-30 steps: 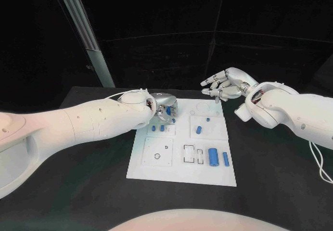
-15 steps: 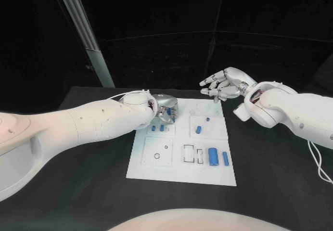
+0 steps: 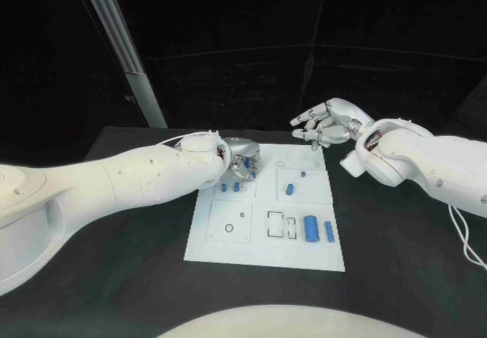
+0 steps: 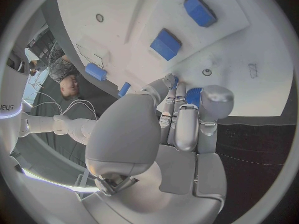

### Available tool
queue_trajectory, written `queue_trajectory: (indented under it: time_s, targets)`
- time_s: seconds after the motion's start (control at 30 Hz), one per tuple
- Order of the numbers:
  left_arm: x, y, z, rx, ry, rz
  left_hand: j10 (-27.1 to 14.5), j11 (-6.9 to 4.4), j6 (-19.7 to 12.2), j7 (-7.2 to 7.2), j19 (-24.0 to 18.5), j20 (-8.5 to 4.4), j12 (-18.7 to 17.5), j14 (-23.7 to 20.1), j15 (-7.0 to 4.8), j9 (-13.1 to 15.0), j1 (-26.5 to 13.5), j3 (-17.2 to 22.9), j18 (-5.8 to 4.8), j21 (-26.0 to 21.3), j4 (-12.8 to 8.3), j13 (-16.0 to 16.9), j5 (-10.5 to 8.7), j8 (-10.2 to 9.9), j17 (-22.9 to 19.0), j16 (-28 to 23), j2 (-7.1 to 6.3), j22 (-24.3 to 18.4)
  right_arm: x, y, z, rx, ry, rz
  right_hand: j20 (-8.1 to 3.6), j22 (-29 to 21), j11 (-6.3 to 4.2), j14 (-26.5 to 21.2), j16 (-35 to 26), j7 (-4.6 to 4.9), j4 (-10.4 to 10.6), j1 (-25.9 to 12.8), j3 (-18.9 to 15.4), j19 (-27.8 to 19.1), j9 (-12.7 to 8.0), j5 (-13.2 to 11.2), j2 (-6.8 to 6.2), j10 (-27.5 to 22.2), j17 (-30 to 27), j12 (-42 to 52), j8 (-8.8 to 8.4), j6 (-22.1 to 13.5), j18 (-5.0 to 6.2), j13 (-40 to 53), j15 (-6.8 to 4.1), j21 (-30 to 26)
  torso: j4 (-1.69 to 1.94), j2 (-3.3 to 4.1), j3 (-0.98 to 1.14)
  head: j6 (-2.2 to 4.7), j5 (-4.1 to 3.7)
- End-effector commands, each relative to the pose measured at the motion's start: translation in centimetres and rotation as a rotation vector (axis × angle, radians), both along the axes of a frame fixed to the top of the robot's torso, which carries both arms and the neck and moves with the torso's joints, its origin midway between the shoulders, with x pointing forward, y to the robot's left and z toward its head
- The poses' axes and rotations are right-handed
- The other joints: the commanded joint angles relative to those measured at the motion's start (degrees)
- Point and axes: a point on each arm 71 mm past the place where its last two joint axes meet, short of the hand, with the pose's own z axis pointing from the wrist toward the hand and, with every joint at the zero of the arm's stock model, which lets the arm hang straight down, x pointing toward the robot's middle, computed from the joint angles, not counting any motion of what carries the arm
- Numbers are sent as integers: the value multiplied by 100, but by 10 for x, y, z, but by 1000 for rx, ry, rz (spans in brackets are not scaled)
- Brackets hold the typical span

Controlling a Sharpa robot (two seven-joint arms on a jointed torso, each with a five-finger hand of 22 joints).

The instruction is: Assemble the parts on the task board

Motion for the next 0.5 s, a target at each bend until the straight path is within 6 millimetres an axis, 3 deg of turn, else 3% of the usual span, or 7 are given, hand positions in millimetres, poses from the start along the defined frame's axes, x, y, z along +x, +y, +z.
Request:
queue_trajectory:
  time_s: [0.03, 0.2, 0.33, 0.5]
  targets:
    - [-1, -1, -4, 24, 22, -5, 53, 6, 34, 8, 42, 11, -32, 143, -5, -12, -66, 47, -95, 28, -5, -2, -23, -47, -8, 35, -2, 12, 0, 2, 1, 0, -2, 11, 20, -8, 1, -39, -2, -14, 14, 40, 14, -2, 5, 34, 1, -20, 6, 7, 32, -35, 27, -6, 6, -26, 4, -2, -3, 1, 5]
    - [-1, -1, -5, 29, 27, -2, 176, -7, 113, 10, 53, 10, -44, 143, -14, -11, -80, 159, -106, 88, -20, 10, -21, -40, -14, 47, 31, 73, 0, 2, 1, 0, -1, 12, 20, -8, 1, -39, -2, -14, 14, 40, 14, -2, 5, 34, 1, -20, 6, 7, 32, -35, 27, -6, 6, -26, 1, 1, -4, -3, 4]
    - [0, -1, -5, 22, 14, 7, 393, -48, 291, -1, 81, -13, -51, 143, -47, 11, -34, 361, -124, 210, -78, 27, -38, 10, -35, 58, 132, 190, 0, 2, 1, -1, -2, 12, 20, -8, 1, -39, -2, -14, 14, 40, 14, -2, 5, 34, 1, -20, 6, 7, 32, -35, 27, -6, 6, -26, 4, 0, -3, -3, -1]
    - [1, 1, -2, -2, -16, 11, 492, -54, 351, 6, 91, -26, -146, 141, -50, 6, -53, 547, -136, 268, -154, 22, -48, -12, -56, 71, 133, 253, 0, 2, 1, -1, -2, 12, 20, -8, 1, -39, -2, -14, 14, 40, 14, -2, 5, 34, 1, -20, 6, 7, 32, -35, 27, -6, 6, -26, 10, -3, -5, 5, -11]
